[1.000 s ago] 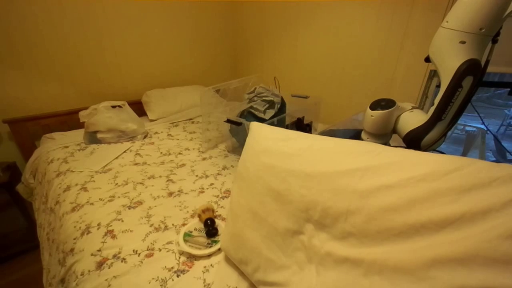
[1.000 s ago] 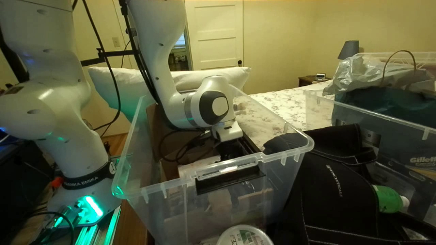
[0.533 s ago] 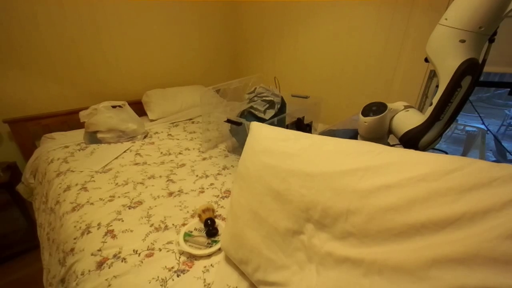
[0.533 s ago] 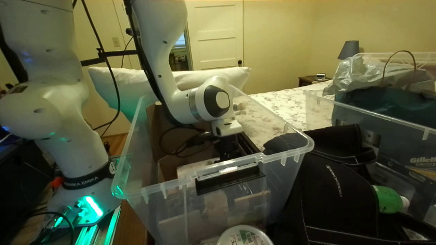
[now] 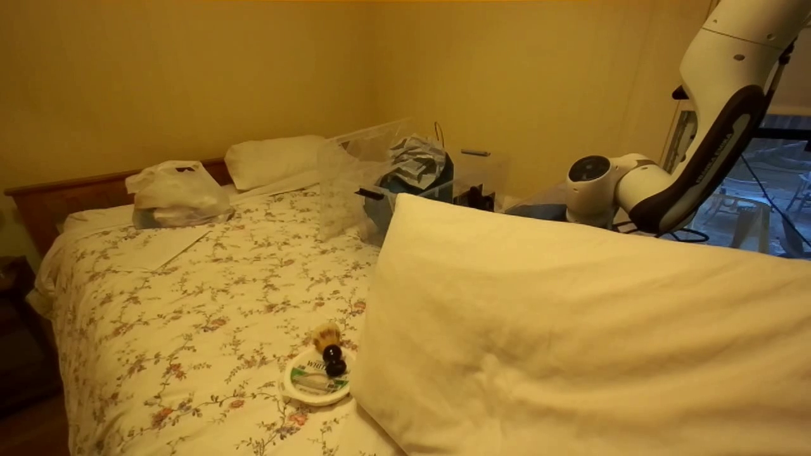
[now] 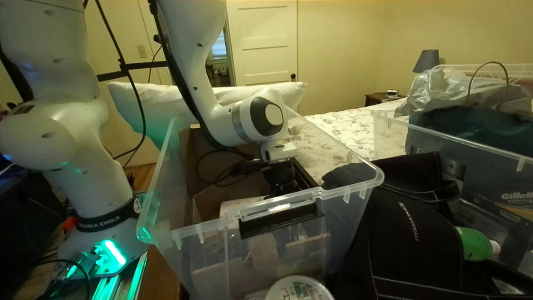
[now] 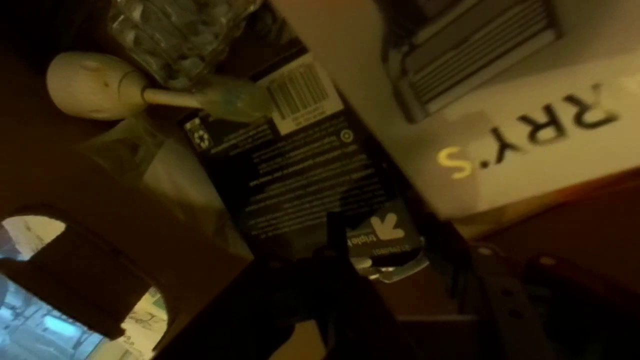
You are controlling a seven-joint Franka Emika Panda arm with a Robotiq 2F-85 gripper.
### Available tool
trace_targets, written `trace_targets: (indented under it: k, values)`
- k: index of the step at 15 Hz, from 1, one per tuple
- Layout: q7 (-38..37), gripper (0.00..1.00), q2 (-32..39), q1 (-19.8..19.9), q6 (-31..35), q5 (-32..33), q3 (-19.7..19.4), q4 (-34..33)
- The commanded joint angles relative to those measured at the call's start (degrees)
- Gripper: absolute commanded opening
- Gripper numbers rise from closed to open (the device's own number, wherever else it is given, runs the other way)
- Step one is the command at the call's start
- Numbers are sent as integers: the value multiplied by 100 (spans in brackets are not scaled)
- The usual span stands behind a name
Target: Remove the object from the box and put it in the bucket
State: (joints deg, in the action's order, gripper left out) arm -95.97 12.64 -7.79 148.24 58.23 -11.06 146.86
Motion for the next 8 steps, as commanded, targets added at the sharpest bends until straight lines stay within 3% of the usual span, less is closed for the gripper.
trace_targets:
  k: [1,4,5,7,8]
  values:
    - [-318,41,-475,178,-794,-38,252,221]
    - [-314,23,-646,282,-1237,-294,474,243]
    - [-300,24,-698,307,-1338,-401,540,256]
    - [-272,14,-807,334,-1523,-633,664,275]
    - [-271,16,-871,338,-1648,-770,722,296]
